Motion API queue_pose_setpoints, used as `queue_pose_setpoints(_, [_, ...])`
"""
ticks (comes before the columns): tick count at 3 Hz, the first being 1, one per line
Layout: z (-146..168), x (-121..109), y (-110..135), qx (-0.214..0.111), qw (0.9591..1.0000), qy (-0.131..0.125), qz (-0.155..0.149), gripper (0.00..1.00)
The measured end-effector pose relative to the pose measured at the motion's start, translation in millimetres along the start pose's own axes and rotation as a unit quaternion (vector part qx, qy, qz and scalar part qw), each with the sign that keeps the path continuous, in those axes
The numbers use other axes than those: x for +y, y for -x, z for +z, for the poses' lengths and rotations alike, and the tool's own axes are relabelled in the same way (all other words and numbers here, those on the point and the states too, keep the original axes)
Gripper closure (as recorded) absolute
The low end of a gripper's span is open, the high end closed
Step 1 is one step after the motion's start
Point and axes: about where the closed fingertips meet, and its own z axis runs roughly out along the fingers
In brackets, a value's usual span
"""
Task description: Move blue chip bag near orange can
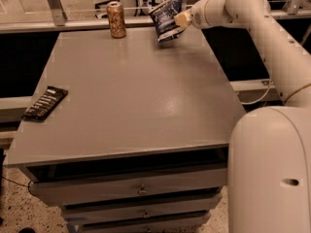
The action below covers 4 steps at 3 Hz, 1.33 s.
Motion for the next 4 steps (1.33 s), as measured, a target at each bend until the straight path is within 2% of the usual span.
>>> queue_pose_setpoints(1, [23.1, 22.0, 9.3, -0.005, 0.9995, 0.032, 0.001, 1.0])
queue_pose_setpoints(2, [43.9, 42.4, 7.2, -0.001, 0.9981, 0.061, 0.006, 1.0])
queue_pose_setpoints(3, [60.9, 62.5, 8.7, 0.001, 0.9959, 0.09, 0.012, 0.85])
queue_pose_setpoints(4, [72.8, 75.6, 10.1, 0.001, 0.9938, 0.11, 0.018, 0.61])
